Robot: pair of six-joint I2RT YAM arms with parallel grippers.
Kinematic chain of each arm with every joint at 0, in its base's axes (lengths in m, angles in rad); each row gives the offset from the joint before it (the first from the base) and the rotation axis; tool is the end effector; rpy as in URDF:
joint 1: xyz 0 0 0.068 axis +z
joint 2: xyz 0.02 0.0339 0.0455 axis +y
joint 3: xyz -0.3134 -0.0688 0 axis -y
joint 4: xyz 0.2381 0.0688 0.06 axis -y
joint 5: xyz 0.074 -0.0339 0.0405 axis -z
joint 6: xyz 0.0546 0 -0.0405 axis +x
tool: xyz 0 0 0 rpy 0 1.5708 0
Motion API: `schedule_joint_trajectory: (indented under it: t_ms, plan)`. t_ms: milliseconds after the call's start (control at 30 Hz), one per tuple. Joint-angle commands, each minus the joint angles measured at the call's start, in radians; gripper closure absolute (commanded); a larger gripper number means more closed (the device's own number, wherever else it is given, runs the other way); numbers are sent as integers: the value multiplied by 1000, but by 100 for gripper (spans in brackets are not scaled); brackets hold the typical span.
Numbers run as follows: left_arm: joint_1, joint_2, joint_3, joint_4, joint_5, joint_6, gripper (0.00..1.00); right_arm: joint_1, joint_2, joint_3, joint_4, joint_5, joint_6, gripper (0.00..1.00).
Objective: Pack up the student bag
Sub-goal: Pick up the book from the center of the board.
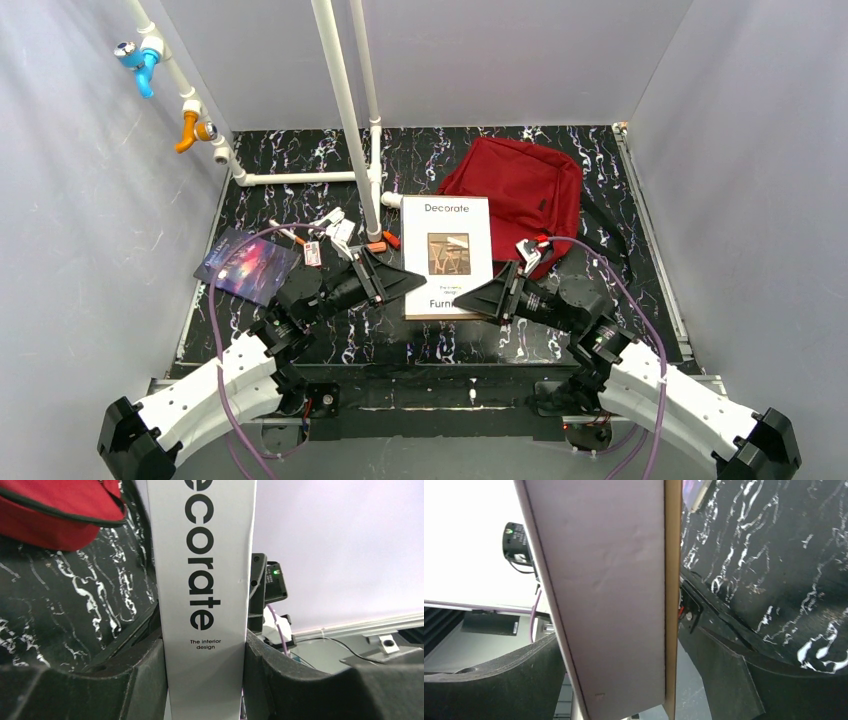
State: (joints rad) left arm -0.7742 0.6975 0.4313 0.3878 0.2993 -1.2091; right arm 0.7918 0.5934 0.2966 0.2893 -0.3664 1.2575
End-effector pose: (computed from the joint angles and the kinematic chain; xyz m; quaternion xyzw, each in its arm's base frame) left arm 0.0964 -0.1168 0.3254 -0.0324 0.6641 -0.6737 0.3225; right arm 0.0777 0.1065 0.2756 0.0362 0.7087 0.6591 0.2493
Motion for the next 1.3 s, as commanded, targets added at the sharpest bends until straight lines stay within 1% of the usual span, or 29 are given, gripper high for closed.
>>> schedule_joint_trajectory:
  t_ms: [0,67,133,367,433,500,600,667,700,733,800,833,867,900,933,967,1033,1100,1133,1167,1200,1267]
  plan:
    - [-2,-1,12,151,39,-17,92,-2,-54,-16,119,14,37,2]
    - [-3,15,15,153,47,-19,96,-2,-94,-28,152,30,33,4]
    - [-2,36,20,159,60,-25,97,-2,-126,-49,191,41,32,5]
    - [-2,119,73,203,196,-35,100,-2,-126,-124,405,19,35,13]
    - [-2,125,74,206,220,-32,100,-2,-122,-116,415,13,11,14]
    - [-3,127,73,207,230,-29,100,-2,-113,-103,412,-1,-16,19]
    - [-2,153,83,207,254,-33,100,-2,-107,-104,432,-7,-27,20]
    - [-2,179,89,209,274,-32,100,-2,-105,-122,490,-12,-9,20]
    - [-3,188,88,211,276,-31,100,-2,-104,-133,543,-16,6,24]
    - [-2,195,86,213,273,-33,100,-2,-103,-140,559,-18,22,29]
    - [-2,200,83,218,265,-30,98,-2,-113,-146,575,-21,41,39]
    - [-2,200,81,219,258,-21,96,-2,-126,-146,559,-21,40,43]
    - [-2,203,79,218,248,-14,90,-2,-145,-136,513,-17,17,47]
    - [-2,207,75,216,234,-12,81,-2,-168,-114,426,-3,-19,52]
    - [-2,211,71,210,215,-14,69,-2,-194,-79,310,19,-67,59]
    - [-2,220,69,203,195,-18,48,-2,-217,-32,171,53,-123,64]
    - [-3,244,77,162,183,-6,21,-2,-237,76,-98,137,-247,73]
    - [-2,259,85,72,148,19,5,-2,-230,198,-359,252,-364,75]
    - [-3,256,79,19,110,22,2,-2,-220,267,-497,331,-413,81]
    - [-2,247,69,-45,62,21,2,-2,-206,334,-622,438,-453,89]
    - [-2,232,63,-122,9,28,2,-2,-186,409,-756,546,-483,93]
    - [-3,208,87,-307,-97,78,2,-2,-128,544,-962,785,-542,94]
